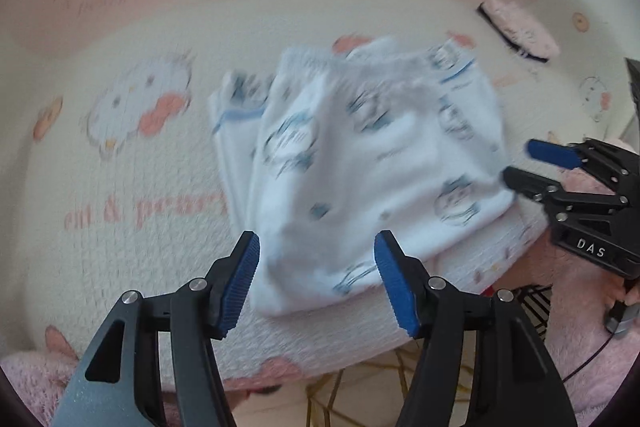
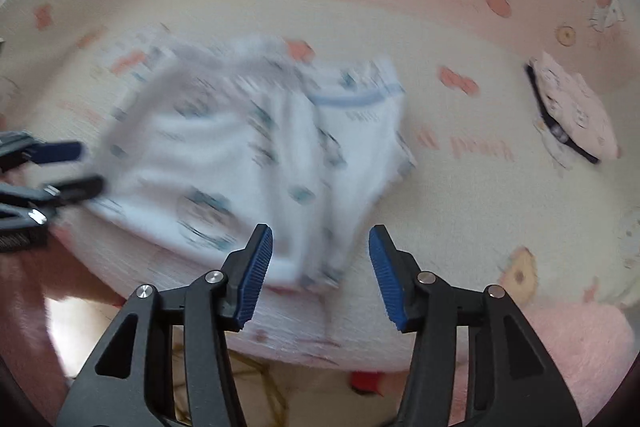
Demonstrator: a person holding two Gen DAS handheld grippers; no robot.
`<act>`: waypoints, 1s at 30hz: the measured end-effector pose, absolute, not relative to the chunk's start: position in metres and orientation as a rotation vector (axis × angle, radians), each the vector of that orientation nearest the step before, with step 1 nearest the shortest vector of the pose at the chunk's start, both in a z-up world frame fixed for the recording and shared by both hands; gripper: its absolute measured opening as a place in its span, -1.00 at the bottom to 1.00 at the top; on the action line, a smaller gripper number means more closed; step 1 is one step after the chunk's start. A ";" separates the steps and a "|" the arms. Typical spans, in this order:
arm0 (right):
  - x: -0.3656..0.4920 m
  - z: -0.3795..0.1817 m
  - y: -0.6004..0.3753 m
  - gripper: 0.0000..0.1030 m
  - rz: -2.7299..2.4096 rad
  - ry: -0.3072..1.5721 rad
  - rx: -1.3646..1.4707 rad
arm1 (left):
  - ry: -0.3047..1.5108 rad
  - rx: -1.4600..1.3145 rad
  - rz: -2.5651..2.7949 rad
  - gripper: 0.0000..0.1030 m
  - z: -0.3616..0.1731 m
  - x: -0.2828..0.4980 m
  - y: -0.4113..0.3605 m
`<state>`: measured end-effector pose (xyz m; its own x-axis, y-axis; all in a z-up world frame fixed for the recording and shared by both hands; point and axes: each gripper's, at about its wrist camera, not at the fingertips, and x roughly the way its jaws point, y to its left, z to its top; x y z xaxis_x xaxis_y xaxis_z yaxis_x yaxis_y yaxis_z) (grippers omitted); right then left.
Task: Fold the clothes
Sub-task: 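Release the pants and reposition both open grippers at the pants edge, then grasp the pants edge with the left gripper and fold it over lengthwise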
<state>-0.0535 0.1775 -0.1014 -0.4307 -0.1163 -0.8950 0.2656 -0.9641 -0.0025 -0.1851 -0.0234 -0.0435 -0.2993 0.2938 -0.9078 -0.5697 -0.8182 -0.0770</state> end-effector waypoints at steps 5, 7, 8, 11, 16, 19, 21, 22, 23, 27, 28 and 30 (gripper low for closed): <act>-0.056 -0.105 0.197 0.02 -2.401 -0.090 1.665 | 0.382 -1.427 2.172 0.21 -0.052 -0.166 -0.020; -0.058 -0.110 0.213 0.02 -2.403 -0.210 1.713 | 0.384 -1.416 2.202 0.21 -0.055 -0.155 -0.025; -0.059 -0.111 0.220 0.07 -2.409 -0.265 1.726 | 0.383 -1.412 2.219 0.21 -0.056 -0.155 -0.028; -0.061 -0.115 0.226 0.20 -2.402 -0.335 1.743 | 0.375 -1.456 2.253 0.21 -0.064 -0.139 -0.048; -0.063 -0.120 0.222 0.31 -2.368 -0.349 1.749 | 0.322 -1.486 2.262 0.21 -0.066 -0.149 -0.060; -0.067 -0.119 0.205 -0.10 -2.309 -0.318 1.740 | 0.289 -1.489 2.267 0.21 -0.064 -0.152 -0.066; -0.067 -0.118 0.197 -0.49 -2.310 -0.253 1.740 | 0.262 -1.496 2.263 0.21 -0.064 -0.154 -0.071; -0.068 -0.118 0.192 -0.54 -2.313 -0.216 1.740 | 0.249 -1.499 2.261 0.21 -0.063 -0.155 -0.073; -0.068 -0.117 0.188 -0.69 -2.315 -0.179 1.740 | 0.238 -1.504 2.257 0.21 -0.063 -0.156 -0.075; -0.061 -0.105 0.188 -0.77 -2.337 -0.181 1.699 | 0.199 -1.513 2.256 0.21 -0.061 -0.160 -0.080; -0.059 -0.098 0.185 -0.77 -2.350 -0.151 1.670 | 0.188 -1.509 2.260 0.21 -0.059 -0.161 -0.081; -0.055 -0.080 0.175 -0.77 -2.363 -0.087 1.591 | 0.173 -1.494 2.270 0.21 -0.055 -0.162 -0.083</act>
<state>-0.0546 0.1747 -0.0801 -0.3478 -0.2716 -0.8974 0.2045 -0.9561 0.2101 -0.1625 -0.0834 -0.0545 -0.3375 0.2721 -0.9012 -0.4052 -0.9061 -0.1218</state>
